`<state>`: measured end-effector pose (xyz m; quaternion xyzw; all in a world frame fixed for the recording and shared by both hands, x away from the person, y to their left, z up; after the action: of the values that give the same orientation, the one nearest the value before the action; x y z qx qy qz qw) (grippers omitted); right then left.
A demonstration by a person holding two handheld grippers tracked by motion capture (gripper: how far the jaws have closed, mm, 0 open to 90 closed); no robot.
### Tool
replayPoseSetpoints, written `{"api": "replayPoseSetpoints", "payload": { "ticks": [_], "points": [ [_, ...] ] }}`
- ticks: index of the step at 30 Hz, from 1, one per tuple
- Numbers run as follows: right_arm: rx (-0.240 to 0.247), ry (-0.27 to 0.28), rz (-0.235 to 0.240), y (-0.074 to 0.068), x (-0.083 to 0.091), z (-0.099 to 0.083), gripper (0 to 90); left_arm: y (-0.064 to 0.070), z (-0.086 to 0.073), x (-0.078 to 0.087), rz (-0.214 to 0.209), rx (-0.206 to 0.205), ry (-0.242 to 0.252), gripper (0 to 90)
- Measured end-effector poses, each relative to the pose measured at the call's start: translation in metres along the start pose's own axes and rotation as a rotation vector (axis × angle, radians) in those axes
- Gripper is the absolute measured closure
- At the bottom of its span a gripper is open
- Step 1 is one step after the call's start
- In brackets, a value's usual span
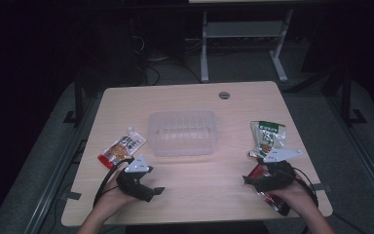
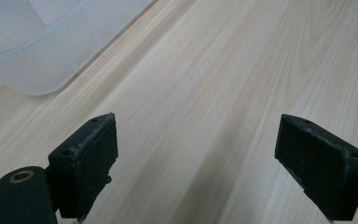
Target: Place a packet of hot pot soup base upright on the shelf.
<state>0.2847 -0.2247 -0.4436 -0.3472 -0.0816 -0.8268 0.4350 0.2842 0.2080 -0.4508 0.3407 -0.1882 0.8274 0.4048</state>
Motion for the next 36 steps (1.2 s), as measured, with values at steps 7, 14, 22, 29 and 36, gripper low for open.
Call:
{"api": "replayPoseSetpoints", "payload": {
  "ticks": [7,14,22,29,36],
  "points": [
    [-0.009,0.002,-0.013,0.004,0.005,-0.002,14.2,0.001,0.0,-0.001,-0.017,-0.007,0.0,12.8],
    [-0.022,-0.007,-0.03,0.008,0.014,-0.006,15.6,0.004,0.003,0.0,-0.023,-0.009,0.009,12.8],
    [-0.079,-0.022,-0.056,0.013,0.037,-0.028,27.2,0.005,0.001,0.001,-0.021,-0.028,-0.007,12.8],
    [-0.111,-0.023,-0.079,0.011,0.06,-0.054,39.7,0.005,0.0,0.002,-0.013,-0.024,-0.004,12.7],
    [-0.134,-0.048,-0.078,0.012,0.064,-0.062,63.4,0.003,0.001,-0.001,-0.017,-0.013,-0.005,12.8]
  ]
}}
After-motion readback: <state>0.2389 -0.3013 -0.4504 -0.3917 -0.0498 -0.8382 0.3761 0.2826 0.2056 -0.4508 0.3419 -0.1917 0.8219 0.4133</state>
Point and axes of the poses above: each handheld gripper's, and its own axes: x roughly backward along the jaws, z roughly out of its top, y roughly to its right, the point moved 1 cm from there along -x, roughly forward along the jaws, and after that the axes turned 8 degrees about z, right-handed, at the moved point
